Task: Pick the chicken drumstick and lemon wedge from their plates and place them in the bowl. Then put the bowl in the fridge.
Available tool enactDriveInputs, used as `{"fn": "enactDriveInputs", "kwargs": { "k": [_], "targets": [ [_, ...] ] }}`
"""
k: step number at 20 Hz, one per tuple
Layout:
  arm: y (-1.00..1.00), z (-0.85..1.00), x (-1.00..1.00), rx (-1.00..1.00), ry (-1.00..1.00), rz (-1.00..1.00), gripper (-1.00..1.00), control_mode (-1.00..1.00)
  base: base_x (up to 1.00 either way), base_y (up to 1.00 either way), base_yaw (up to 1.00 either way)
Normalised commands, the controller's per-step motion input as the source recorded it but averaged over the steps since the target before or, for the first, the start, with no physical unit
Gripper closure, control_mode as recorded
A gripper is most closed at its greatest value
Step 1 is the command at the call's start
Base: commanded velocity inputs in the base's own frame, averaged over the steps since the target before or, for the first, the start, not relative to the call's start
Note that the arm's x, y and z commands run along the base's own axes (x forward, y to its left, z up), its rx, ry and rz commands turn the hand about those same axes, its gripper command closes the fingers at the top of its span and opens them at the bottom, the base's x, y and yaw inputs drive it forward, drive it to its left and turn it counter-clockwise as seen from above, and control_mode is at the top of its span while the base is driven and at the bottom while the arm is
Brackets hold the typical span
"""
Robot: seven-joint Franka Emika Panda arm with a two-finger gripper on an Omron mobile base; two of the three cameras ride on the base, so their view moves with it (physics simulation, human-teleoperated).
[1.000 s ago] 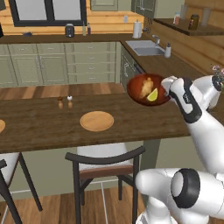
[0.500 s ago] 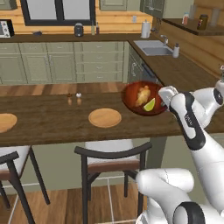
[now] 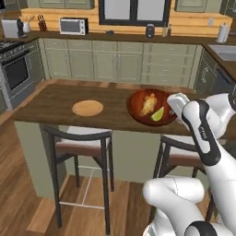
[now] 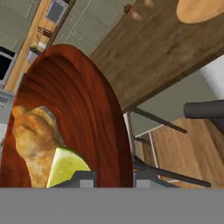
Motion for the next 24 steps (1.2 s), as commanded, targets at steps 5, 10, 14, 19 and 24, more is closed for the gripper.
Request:
{"fn": "enactDriveInputs", "kwargs": {
  "k": [5, 10, 14, 19, 24],
  "targets": [
    [0.0, 0.0, 0.0, 0.0, 0.0, 0.0, 1.0, 1.0, 0.13, 1.0, 0.21],
    [0.0, 0.0, 0.0, 0.0, 0.0, 0.0, 1.0, 1.0, 0.37, 1.0, 0.1],
    [0.0, 0.0, 0.0, 0.0, 0.0, 0.0, 1.0, 1.0, 0.44, 1.0, 0.05],
    [0.0, 0.0, 0.0, 0.0, 0.0, 0.0, 1.0, 1.0, 0.63, 1.0, 0.0],
    [0.0, 0.0, 0.0, 0.0, 0.0, 0.0, 1.0, 1.0, 0.88, 1.0, -0.01]
  ]
}}
